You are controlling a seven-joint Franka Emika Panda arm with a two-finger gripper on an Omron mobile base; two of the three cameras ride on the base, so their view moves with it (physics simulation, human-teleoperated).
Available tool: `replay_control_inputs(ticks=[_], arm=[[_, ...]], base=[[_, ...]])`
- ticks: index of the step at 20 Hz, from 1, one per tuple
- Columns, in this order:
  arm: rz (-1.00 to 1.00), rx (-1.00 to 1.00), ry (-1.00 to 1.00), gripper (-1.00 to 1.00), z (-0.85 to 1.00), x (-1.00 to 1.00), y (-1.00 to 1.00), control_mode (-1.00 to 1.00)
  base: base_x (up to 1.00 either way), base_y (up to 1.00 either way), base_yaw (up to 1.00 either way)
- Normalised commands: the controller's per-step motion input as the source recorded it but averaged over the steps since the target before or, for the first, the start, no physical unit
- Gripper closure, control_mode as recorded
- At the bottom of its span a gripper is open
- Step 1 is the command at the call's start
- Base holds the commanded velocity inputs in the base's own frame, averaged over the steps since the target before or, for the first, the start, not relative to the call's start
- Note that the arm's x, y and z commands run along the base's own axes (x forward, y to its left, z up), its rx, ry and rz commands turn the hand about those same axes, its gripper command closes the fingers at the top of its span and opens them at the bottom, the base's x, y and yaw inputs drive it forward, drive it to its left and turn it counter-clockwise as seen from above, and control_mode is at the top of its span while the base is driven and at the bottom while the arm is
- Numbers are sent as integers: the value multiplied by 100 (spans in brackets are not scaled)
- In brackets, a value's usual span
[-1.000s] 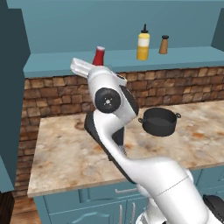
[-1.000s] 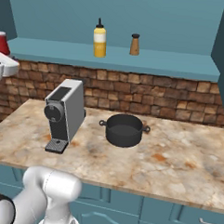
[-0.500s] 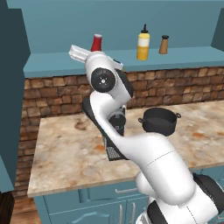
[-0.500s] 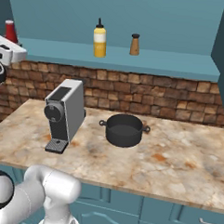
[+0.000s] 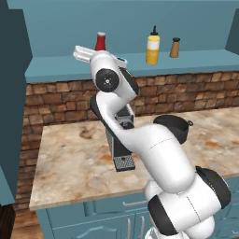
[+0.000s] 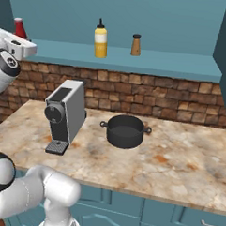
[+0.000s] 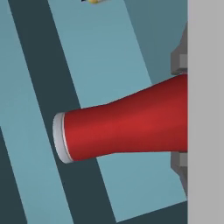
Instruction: There are various items on the counter. Only move the condiments/shakers into the cabinet.
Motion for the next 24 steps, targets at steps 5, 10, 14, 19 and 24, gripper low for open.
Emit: replay_control_inputs(ticks=[5,10,14,19,24], arm=[[0,0,10,100,0,67,0,-100],[0,0,12,100,-2,64,0,-100],[0,-4,7,100,-20,45,0,-100],[0,-4,1,100,-44,8,-1,-100],[0,-3,0,100,-30,8,0,-100]], base=[[0,0,0],[0,0,0],[0,0,0],[0,0,0],[0,0,0]])
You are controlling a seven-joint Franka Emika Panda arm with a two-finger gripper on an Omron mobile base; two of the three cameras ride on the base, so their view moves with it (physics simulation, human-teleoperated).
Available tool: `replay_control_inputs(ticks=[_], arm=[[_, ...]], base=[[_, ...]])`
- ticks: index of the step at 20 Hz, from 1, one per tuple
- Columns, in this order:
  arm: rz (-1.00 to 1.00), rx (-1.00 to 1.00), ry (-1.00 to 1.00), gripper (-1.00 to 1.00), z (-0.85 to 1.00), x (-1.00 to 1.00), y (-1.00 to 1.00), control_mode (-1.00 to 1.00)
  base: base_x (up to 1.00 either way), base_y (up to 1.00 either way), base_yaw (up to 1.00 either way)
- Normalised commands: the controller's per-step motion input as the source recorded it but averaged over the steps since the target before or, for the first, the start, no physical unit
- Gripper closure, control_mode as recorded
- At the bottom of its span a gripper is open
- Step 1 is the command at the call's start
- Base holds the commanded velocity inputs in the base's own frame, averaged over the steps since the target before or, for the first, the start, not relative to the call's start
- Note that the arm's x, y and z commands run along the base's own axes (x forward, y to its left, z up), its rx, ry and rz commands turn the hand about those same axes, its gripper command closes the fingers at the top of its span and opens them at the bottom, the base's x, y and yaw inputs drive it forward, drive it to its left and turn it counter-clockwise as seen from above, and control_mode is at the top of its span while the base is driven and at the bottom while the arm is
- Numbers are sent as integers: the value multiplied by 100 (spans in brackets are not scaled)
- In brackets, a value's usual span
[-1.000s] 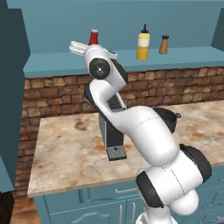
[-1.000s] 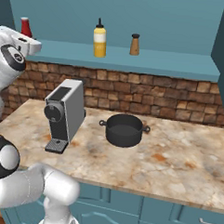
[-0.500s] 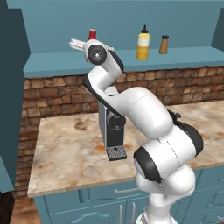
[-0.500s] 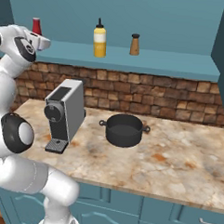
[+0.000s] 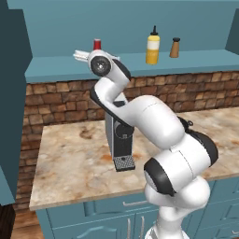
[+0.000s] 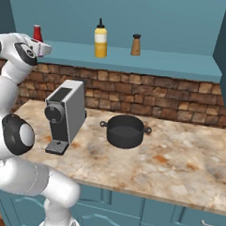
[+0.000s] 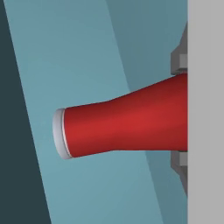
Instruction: There are various items on the counter. Only move the condiments/shakers into the cabinet.
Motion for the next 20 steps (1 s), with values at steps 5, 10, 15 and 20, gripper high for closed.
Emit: replay_control_inputs(ticks=[5,10,15,20], arm=[[0,0,0,100,-3,30,0,-100],[0,-1,0,100,-9,45,0,-100],[0,-5,0,100,-29,50,0,-100],[0,-4,0,100,-34,21,0,-100]], base=[[0,0,0],[0,0,0],[0,0,0],[0,0,0]])
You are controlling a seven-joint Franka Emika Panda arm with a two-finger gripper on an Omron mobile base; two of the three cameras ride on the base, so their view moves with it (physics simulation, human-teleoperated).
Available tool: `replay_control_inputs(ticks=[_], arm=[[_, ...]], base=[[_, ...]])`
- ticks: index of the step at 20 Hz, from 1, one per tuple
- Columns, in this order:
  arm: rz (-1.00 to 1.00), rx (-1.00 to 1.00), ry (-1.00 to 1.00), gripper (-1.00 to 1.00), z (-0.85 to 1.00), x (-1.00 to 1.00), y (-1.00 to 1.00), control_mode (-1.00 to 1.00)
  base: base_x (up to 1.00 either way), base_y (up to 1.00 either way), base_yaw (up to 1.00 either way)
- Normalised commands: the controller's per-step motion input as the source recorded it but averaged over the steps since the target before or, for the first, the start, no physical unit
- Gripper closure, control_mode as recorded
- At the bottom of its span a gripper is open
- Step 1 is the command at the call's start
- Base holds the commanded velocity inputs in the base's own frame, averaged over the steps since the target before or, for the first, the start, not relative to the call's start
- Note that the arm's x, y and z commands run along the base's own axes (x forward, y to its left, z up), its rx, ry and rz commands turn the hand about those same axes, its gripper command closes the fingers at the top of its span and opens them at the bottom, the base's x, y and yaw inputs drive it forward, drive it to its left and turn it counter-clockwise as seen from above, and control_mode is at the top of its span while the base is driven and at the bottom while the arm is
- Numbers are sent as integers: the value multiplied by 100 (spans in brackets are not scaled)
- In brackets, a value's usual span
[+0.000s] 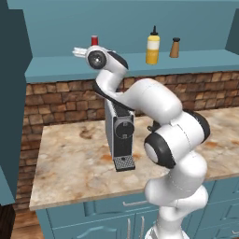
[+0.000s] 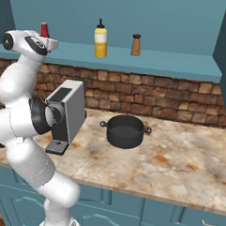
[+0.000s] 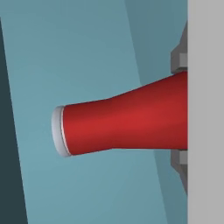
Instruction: There are various items on the counter. Only move the condiments/shakers into the cabinet.
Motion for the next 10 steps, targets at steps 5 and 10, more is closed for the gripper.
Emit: replay_control_inputs(ticks=[5,10], arm=[[0,0,0,-100,-1,-2,0,-100],[-3,0,0,-100,0,-46,0,-100]], base=[[0,0,0],[0,0,0]])
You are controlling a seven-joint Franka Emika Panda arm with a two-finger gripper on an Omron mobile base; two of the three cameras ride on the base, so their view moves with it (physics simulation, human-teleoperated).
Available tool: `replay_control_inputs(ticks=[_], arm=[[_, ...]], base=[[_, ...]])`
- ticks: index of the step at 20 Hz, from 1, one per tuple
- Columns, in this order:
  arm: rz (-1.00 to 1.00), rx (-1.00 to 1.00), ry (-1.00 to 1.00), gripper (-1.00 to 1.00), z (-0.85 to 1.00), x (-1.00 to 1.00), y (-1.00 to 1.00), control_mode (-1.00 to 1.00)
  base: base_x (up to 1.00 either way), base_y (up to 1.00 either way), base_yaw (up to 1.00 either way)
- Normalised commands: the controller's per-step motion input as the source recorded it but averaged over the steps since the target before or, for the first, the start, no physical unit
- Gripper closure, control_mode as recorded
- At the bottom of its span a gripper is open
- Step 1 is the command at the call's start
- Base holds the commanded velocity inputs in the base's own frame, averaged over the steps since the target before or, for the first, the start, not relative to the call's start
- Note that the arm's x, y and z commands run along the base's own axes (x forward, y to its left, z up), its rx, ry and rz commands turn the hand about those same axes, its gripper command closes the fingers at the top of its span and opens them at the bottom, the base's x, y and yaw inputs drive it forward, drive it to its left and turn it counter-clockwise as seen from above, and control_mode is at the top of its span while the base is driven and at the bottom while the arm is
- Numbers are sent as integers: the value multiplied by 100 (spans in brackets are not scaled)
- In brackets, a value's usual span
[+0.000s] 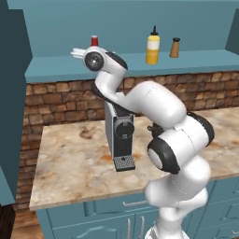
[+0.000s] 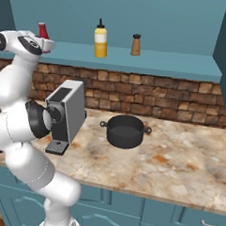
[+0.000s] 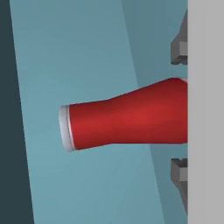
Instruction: There are various items on the counter. Only move the condiments/shakers into the cabinet.
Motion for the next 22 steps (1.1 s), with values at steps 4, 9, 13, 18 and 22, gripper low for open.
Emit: replay_control_inputs(ticks=[4,9,13,18,22], arm=[[-5,0,0,-100,-1,-86,0,-100],[-8,0,0,-100,-1,-80,-3,-100],[6,0,-1,-100,-3,-67,-7,-100],[30,-4,-1,-100,-59,-100,-6,-100],[28,-22,4,-100,-98,-92,-11,-100]], base=[[0,0,0],[0,0,0],[0,0,0],[0,0,0],[0,0,0]])
